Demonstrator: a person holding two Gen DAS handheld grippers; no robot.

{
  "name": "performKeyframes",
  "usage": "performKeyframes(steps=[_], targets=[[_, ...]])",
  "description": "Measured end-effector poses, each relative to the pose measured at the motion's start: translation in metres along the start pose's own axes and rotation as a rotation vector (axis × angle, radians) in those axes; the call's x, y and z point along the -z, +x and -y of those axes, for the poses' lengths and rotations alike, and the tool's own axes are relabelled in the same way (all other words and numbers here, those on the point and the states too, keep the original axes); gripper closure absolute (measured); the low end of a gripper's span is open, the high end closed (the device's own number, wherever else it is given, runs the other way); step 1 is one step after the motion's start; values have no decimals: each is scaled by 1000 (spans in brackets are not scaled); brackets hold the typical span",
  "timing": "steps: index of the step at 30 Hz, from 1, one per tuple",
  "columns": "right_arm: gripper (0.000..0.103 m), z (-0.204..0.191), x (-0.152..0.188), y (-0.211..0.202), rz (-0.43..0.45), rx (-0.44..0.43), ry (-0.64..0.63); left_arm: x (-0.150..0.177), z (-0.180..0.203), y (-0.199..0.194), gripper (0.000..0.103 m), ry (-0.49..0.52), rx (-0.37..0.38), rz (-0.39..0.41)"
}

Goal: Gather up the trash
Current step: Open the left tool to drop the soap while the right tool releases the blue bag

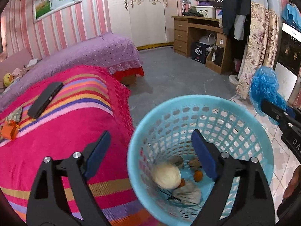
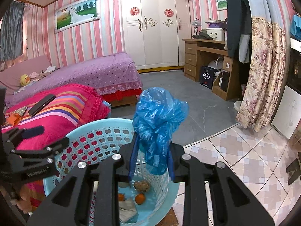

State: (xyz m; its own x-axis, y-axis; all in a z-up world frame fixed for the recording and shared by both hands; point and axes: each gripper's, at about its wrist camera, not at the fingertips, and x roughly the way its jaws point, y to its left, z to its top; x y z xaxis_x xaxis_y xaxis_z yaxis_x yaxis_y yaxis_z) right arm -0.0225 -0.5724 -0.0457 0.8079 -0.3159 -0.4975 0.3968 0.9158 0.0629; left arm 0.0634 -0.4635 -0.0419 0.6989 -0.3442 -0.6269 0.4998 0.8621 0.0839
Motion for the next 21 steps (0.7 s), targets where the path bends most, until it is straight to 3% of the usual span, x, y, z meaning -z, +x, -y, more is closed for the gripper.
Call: performKeyframes(steps=[4, 16, 17, 19, 20, 21], targets=[[76, 0, 1, -1, 0, 0, 3, -1, -22, -5, 10, -28, -35, 19], [75, -18, 2, 10, -23, -33, -45, 2, -76, -17, 7, -95, -93, 39], [72, -20, 2, 12, -30, -36, -46, 2, -79, -19, 7, -100, -91, 39], [46, -21, 3, 15, -44, -24, -46, 3, -82, -21, 7, -107, -86, 40], [26, -23, 4, 16, -48, -12, -47, 4, -84, -22, 7, -107, -85, 41], [21, -25, 4, 16, -51, 8, -51, 5, -85, -24, 7, -103, -86, 44]])
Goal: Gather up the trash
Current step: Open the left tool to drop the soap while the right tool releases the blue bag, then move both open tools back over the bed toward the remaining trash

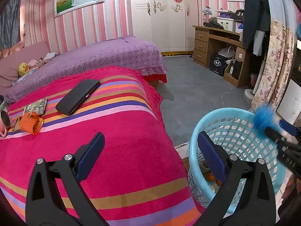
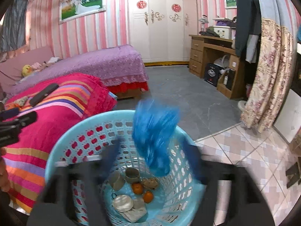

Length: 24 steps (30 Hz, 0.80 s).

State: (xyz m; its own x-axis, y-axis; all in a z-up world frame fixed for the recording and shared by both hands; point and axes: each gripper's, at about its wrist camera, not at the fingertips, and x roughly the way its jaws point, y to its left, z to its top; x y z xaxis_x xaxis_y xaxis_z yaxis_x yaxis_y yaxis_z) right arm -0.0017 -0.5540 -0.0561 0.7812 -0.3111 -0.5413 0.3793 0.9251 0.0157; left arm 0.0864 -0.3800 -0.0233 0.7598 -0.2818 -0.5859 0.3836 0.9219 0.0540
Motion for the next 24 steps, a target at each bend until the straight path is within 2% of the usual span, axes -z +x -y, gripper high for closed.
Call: performKeyframes(steps=[2, 6, 10, 16, 24], targets=[[20, -3, 0, 0, -8, 41, -5, 2, -2, -3, 7, 4, -4, 6], [10, -6, -5, -5, 0, 84, 28, 3, -13, -11, 6, 5, -16, 15], [8, -13, -13, -12, 25, 95, 73, 4, -34, -17, 6, -16, -27, 17], [8, -43, -25, -12, 38, 68, 106, 2, -71, -24, 6, -38, -60, 15], [8, -103, -37, -2, 32, 18, 49, 3, -139, -34, 6, -50, -145, 8]])
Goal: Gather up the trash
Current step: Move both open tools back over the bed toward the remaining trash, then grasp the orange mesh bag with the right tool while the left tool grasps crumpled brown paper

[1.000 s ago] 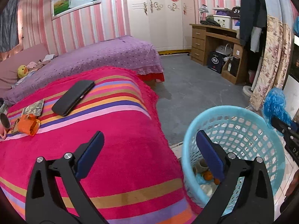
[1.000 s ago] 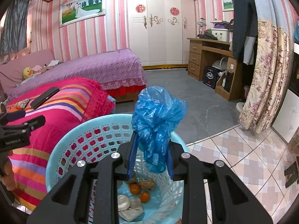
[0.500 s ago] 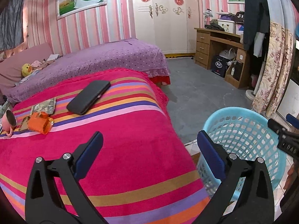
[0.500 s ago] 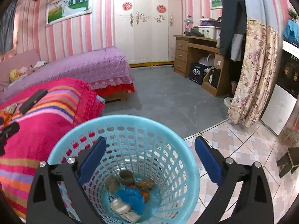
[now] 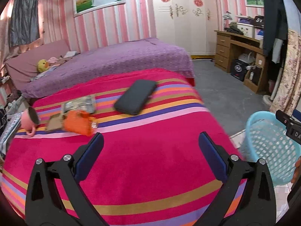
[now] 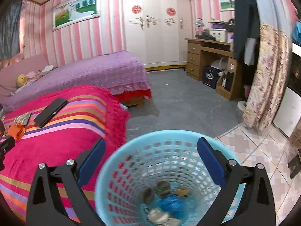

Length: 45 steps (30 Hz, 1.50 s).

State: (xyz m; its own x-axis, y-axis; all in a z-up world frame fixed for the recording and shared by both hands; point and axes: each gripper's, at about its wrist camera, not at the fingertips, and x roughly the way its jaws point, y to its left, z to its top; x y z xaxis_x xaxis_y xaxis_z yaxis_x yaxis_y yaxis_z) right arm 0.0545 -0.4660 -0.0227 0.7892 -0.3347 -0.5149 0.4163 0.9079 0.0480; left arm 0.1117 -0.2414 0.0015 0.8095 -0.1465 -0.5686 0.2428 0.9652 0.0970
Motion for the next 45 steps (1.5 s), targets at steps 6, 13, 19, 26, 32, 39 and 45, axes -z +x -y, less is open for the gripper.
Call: performKeyframes(steps=[6, 13, 19, 26, 32, 39, 45], targets=[[8, -47, -2, 8, -14, -52, -24, 0, -61, -3, 6, -6, -89, 7], [8, -109, 3, 15, -30, -92, -100, 11, -115, 0, 6, -37, -128, 0], [8, -156, 8, 13, -23, -154, -128, 16, -159, 10, 6, -77, -128, -15], [5, -210, 13, 11, -27, -214, -155, 24, -217, 30, 6, -105, -176, -55], [5, -269, 23, 12, -42, -293, -241, 25, -263, 49, 6, -173, -164, -114], [5, -332, 26, 30, -108, -344, -335, 22, -309, 60, 6, -231, -206, -116], [5, -371, 24, 45, -143, -380, -389, 24, -331, 75, 6, -255, -241, -138]])
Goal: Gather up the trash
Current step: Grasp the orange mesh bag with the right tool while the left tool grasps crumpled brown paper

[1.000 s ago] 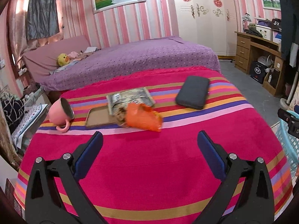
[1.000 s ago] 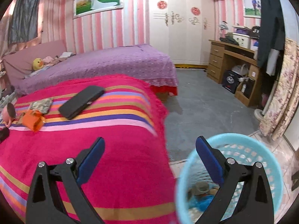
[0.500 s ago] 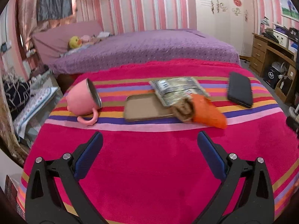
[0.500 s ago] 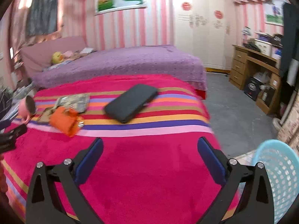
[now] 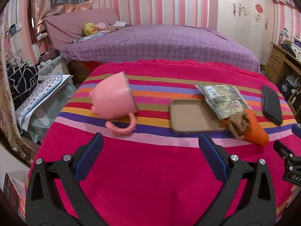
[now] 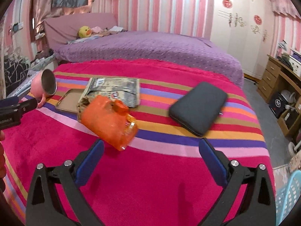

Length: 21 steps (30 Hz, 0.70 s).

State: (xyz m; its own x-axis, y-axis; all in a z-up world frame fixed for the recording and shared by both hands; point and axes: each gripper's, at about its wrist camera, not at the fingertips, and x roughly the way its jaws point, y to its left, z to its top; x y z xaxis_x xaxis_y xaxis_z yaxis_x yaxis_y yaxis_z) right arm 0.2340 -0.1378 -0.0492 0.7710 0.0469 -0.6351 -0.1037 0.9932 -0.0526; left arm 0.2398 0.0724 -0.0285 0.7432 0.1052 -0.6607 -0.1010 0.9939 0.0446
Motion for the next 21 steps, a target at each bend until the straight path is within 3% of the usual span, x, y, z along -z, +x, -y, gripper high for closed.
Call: performKeyframes(steps=[2, 4, 7, 9, 12, 17, 21], targets=[[6, -11, -4, 11, -26, -17, -28, -2, -4, 4, 6, -5, -7, -3], [14, -25, -8, 22, -48, -39, -68, -5, -8, 6, 6, -7, -16, -1], [36, -37, -11, 32, -78, -65, -110, -7, -11, 9, 6, -8, -28, 2], [58, -42, -12, 39, -101, -88, -124, -8, -10, 10, 6, -19, -21, -7], [77, -44, -14, 44, -117, -150, -132, -8, -4, 10, 6, -11, -8, -12], [91, -37, -15, 32, -57, -186, -109, -6, 15, 6, 6, 57, -23, 7], [94, -22, -13, 15, -1, -171, -85, -5, 27, 6, 6, 70, -10, 5]])
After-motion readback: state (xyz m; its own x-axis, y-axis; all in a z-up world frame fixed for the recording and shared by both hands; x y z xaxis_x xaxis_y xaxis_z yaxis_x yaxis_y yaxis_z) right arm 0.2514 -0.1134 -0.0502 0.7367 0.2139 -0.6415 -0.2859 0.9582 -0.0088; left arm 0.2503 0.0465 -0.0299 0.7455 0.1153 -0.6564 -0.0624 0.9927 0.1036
